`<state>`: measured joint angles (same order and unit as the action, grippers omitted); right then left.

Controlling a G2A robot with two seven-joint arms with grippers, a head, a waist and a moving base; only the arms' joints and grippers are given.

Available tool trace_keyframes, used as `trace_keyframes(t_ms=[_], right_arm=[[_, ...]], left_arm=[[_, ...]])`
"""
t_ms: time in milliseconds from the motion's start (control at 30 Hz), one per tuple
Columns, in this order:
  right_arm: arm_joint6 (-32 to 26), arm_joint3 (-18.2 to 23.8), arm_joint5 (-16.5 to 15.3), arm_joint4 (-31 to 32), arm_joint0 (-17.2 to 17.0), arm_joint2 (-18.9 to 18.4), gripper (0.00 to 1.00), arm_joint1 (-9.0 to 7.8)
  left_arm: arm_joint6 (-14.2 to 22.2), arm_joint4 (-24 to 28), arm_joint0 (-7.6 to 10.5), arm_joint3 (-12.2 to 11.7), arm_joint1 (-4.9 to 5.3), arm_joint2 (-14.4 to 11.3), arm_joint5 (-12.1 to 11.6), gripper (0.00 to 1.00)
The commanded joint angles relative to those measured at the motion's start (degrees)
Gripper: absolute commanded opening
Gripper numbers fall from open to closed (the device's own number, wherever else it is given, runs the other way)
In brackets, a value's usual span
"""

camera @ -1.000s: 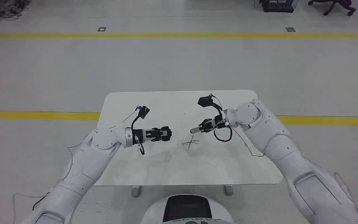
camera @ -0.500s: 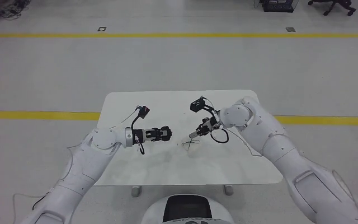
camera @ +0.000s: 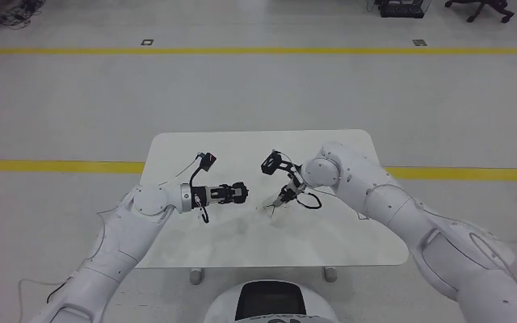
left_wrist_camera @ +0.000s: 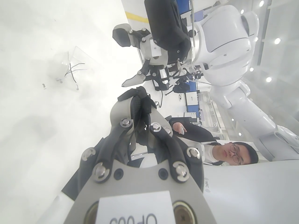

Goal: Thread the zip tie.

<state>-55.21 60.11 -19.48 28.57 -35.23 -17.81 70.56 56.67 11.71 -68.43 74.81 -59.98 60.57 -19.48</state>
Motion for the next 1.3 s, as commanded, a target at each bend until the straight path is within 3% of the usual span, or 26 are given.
trace_keyframes(t_ms=[0,367,467,700,1267], right_arm=[[1.45,0.06,0.00,0.00,0.68,2.34,1.00,-0.04],[1.45,0.06,0.00,0.00,0.68,2.34,1.00,-0.04],[5.09,1.78,0.00,3.57,-0.22,2.94,1.00,-0.38],[9.66,3.44,0.00,7.76,1.16,8.05,1.00,-1.33],[13.84,4.93,0.00,12.67,-0.85,8.07,1.00,-2.64]], left_arm=[[0.00,0.00,0.00,0.00,0.00,0.00,0.00,0.00],[0.00,0.00,0.00,0.00,0.00,0.00,0.00,0.00],[0.00,0.00,0.00,0.00,0.00,0.00,0.00,0.00],[0.00,0.00,0.00,0.00,0.00,0.00,0.00,0.00],[0.00,0.00,0.00,0.00,0.00,0.00,0.00,0.00]])
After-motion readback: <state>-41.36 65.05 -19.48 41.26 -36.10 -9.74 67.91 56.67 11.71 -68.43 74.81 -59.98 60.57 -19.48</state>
